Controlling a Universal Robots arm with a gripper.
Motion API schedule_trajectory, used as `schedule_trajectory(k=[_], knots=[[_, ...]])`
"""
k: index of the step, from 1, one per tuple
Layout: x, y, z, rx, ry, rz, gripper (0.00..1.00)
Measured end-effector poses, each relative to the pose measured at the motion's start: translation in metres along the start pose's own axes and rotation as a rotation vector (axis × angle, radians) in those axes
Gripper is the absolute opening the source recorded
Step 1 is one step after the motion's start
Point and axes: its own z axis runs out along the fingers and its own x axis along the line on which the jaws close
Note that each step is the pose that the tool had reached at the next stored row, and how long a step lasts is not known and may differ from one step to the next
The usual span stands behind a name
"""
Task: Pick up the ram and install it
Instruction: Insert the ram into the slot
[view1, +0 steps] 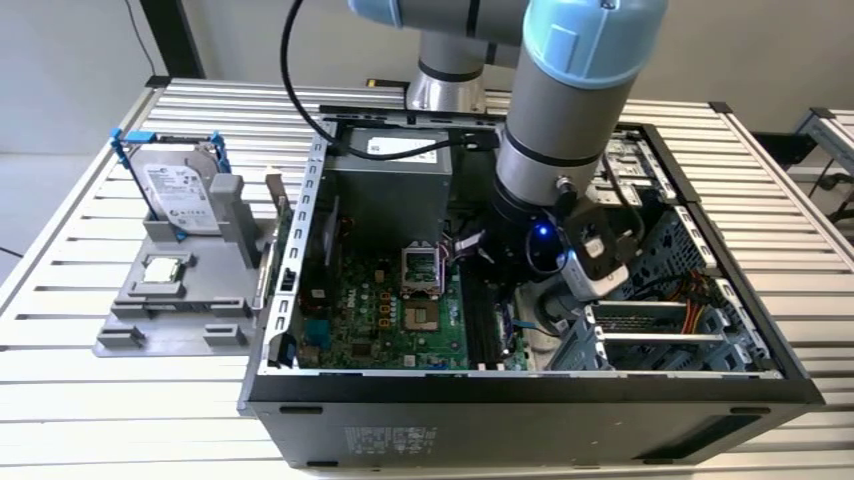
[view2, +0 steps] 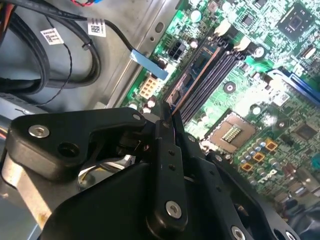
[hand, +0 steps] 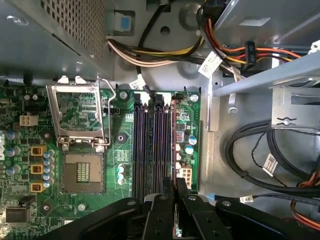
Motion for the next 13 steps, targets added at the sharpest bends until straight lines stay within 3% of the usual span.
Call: schedule_trajectory(k=[13], knots=[[0.0007,-0.0046,0.0086,0.0009,0.0003,-0.013,0.0]])
